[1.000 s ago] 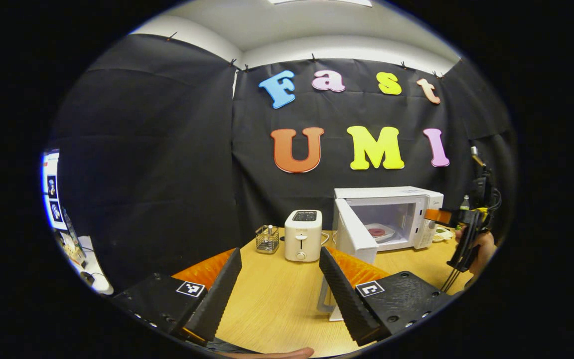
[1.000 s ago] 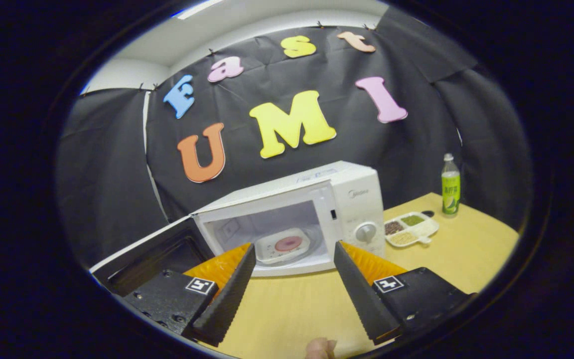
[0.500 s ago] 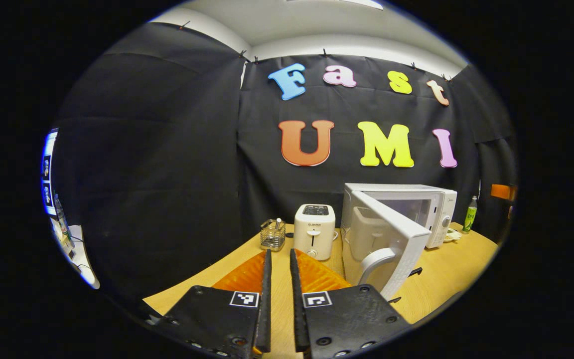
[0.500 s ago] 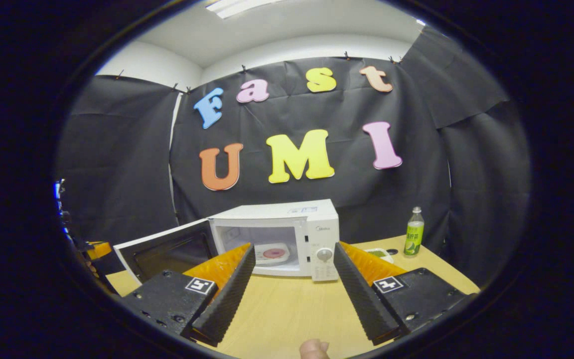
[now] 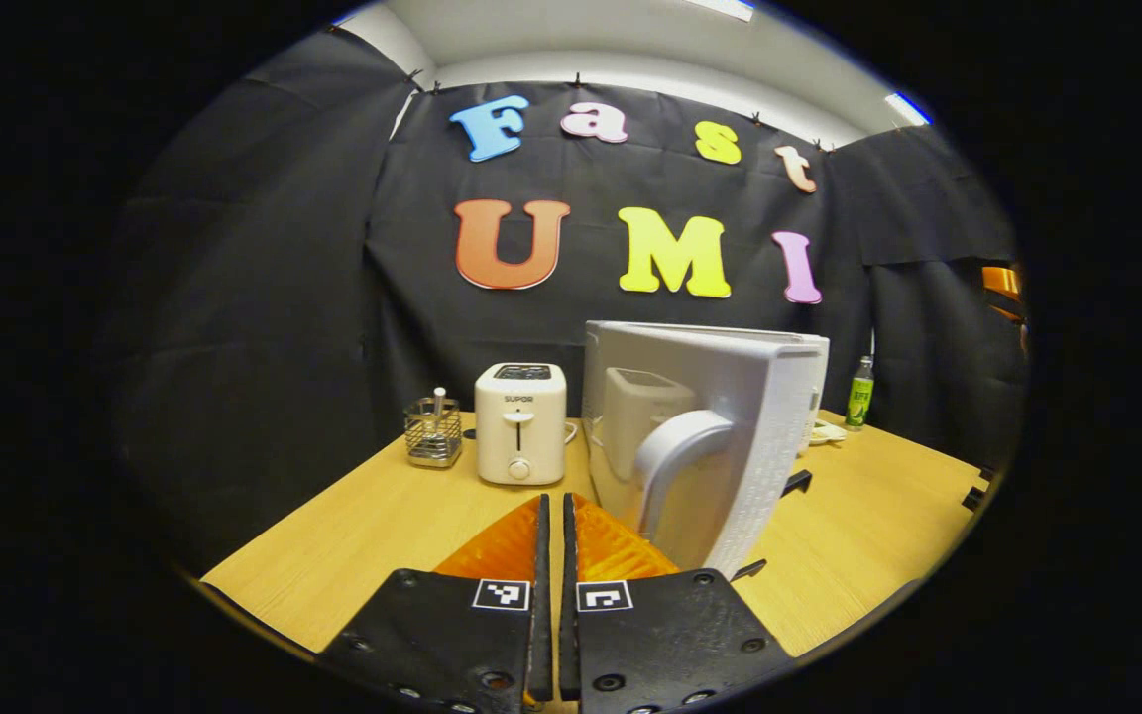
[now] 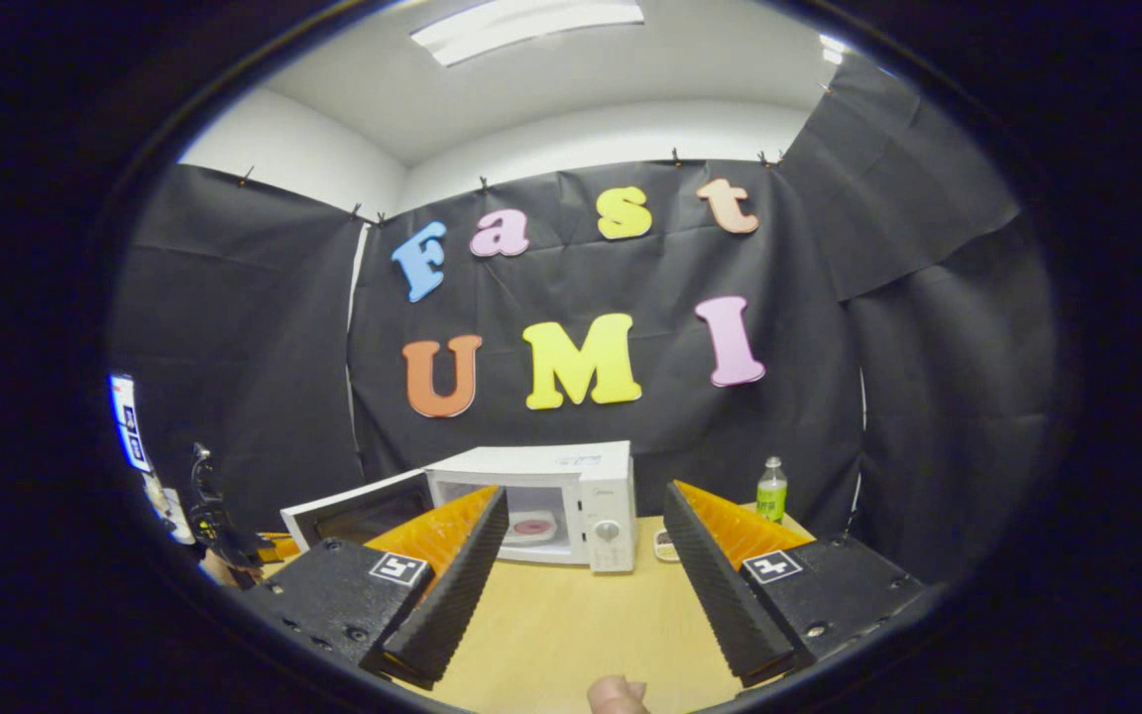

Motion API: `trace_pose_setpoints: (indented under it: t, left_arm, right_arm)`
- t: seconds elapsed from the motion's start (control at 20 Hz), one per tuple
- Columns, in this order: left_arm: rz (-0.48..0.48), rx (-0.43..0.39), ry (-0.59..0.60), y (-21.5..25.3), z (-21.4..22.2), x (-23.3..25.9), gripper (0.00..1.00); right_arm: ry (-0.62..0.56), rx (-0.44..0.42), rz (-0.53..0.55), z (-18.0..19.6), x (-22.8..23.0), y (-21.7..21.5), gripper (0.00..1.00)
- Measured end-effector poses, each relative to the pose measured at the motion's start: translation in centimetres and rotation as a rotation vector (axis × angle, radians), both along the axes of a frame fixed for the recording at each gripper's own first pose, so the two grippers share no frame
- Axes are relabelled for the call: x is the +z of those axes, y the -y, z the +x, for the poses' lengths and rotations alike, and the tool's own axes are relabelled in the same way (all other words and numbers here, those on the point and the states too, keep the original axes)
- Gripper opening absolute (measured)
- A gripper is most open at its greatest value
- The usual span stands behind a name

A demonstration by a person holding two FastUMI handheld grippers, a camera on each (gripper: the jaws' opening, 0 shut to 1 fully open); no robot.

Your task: Open the microwave oven with the left hand, put the food in, and close the microwave oven.

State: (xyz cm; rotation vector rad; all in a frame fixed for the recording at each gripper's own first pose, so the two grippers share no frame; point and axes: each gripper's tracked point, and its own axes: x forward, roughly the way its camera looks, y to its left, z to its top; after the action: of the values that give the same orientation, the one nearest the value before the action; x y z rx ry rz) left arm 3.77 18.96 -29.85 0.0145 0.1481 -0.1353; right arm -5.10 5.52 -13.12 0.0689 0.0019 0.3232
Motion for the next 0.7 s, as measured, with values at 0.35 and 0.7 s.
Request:
trace_pose_setpoints:
  t: [0.35, 0.7]
  left_arm:
    - [-0.065, -0.218, 0.000, 6.3, 0.9, -0.5, 0.02]
    - [-0.069, -0.386, -0.034, 13.4, 3.1, -1.1, 0.02]
  right_arm:
    - [0.014, 0.017, 0.019, -0.9, 0.7, 1.4, 0.91]
    - [0.043, -0.004, 0.001, -1.0, 1.0, 2.9, 0.91]
